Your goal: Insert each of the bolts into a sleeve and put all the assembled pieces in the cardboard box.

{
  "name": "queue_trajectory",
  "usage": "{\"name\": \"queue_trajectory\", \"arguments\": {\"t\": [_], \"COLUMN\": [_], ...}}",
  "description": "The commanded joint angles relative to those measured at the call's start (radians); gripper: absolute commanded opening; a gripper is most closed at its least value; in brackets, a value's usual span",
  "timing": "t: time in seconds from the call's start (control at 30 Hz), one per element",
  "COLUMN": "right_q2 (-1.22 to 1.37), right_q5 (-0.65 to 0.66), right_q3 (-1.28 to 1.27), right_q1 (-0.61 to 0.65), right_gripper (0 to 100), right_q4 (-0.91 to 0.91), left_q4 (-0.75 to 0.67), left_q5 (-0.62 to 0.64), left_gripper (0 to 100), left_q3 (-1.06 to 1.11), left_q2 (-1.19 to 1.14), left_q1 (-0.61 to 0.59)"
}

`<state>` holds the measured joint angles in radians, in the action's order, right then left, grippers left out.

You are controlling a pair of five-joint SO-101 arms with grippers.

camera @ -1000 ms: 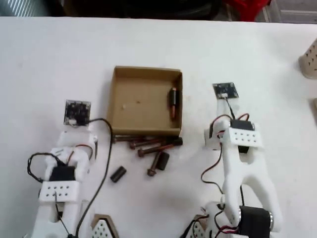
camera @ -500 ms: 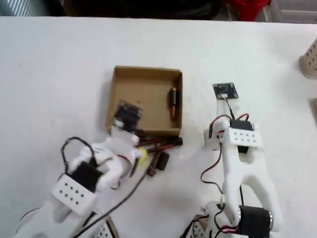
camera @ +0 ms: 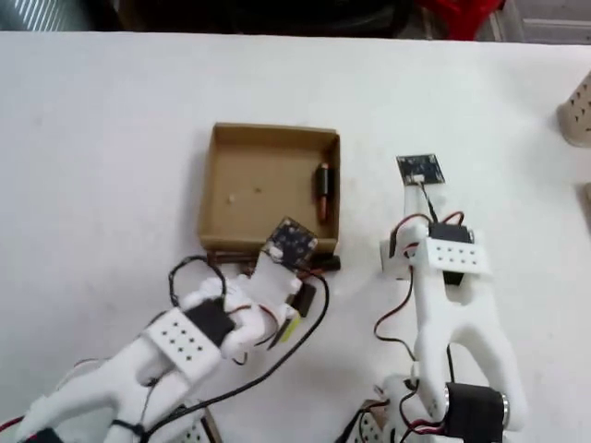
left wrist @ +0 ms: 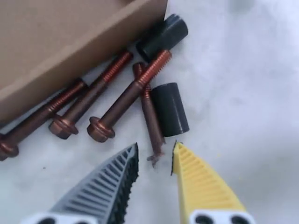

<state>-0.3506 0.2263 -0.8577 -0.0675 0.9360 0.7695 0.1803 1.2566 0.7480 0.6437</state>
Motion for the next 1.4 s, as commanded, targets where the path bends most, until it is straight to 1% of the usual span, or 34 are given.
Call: {"name": "queue_trajectory", "arguments": {"t": [0.0, 0.13, 0.33, 0.43, 0.63, 0.77, 0.8, 0.87, 0.9, 0.93, 0.97, 1.07, 1.17, 1.27, 1.37], "right_q2": [-0.001, -0.001, -0.001, -0.001, -0.001, -0.001, -0.001, -0.001, -0.001, -0.001, -0.001, -0.001, -0.001, -0.001, -0.001], "right_q5": [-0.009, -0.009, -0.009, -0.009, -0.009, -0.009, -0.009, -0.009, -0.009, -0.009, -0.009, -0.009, -0.009, -0.009, -0.009], "right_q3": [0.008, 0.008, 0.008, 0.008, 0.008, 0.009, 0.009, 0.009, 0.009, 0.009, 0.011, 0.011, 0.011, 0.011, 0.011], "right_q1": [-0.013, -0.013, -0.013, -0.013, -0.013, -0.013, -0.013, -0.013, -0.013, -0.013, -0.013, -0.013, -0.013, -0.013, -0.013], "right_gripper": [1.7, 1.7, 1.7, 1.7, 1.7, 1.7, 1.7, 1.7, 1.7, 1.7, 1.7, 1.7, 1.7, 1.7, 1.7], "right_q4": [-0.015, -0.015, -0.015, -0.015, -0.015, -0.015, -0.015, -0.015, -0.015, -0.015, -0.015, -0.015, -0.015, -0.015, -0.015], "left_q4": [-0.026, -0.049, -0.026, 0.017, 0.146, 0.166, 0.166, 0.166, 0.164, 0.164, 0.164, 0.172, 0.239, 0.344, 0.397], "left_q5": [0.009, 0.009, 0.009, 0.011, 0.009, 0.005, 0.003, -0.002, -0.017, -0.041, -0.064, -0.120, -0.238, -0.358, -0.451], "left_gripper": [15, 15, 15, 15, 15, 14, 13, 7, 2, 2, 3, 2, 2, 2, 2], "left_q3": [-0.100, -0.155, -0.276, -0.322, -0.388, -0.388, -0.388, -0.388, -0.390, -0.391, -0.391, -0.393, -0.416, -0.470, -0.500], "left_q2": [-0.142, -0.271, -0.421, -0.475, -0.562, -0.572, -0.572, -0.572, -0.572, -0.572, -0.570, -0.570, -0.570, -0.568, -0.568], "left_q1": [0.012, 0.008, 0.004, 0.004, 0.004, 0.004, 0.007, 0.010, 0.010, 0.010, 0.012, 0.012, 0.013, 0.005, -0.016]}}
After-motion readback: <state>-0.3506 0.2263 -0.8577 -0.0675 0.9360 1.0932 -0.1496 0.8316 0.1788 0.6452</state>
